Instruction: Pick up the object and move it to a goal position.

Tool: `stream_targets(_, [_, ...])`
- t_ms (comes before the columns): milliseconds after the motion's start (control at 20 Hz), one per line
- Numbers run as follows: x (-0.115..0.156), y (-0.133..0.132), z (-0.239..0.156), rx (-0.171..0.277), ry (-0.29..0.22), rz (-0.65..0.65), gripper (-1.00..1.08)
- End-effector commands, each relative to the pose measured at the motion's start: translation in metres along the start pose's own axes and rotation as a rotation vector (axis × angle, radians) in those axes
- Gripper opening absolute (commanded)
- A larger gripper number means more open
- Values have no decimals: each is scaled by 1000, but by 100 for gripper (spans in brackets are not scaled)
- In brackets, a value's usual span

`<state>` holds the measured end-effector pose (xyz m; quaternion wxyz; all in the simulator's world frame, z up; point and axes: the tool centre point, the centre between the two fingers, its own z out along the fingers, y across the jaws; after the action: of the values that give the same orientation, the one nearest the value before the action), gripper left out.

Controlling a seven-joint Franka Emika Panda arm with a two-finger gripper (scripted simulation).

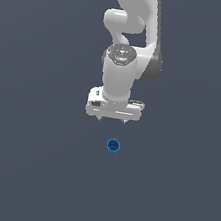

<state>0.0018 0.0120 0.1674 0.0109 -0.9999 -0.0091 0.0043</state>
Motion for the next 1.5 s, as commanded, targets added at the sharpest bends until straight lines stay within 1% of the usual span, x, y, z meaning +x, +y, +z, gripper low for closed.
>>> stream_targets(0, [0, 0, 0, 0, 0, 0, 100])
stream_targets(150, [3, -2, -2, 0, 7, 0, 100])
stream_targets(450, [14, -10, -11, -2, 36, 1, 100])
stream_targets(850, [16, -10, -7, -4, 34, -25, 100])
stream_targets(1150, [24, -12, 5, -11, 29, -107, 100])
stream_targets(1450, [36, -15, 26, -19, 20, -244, 100])
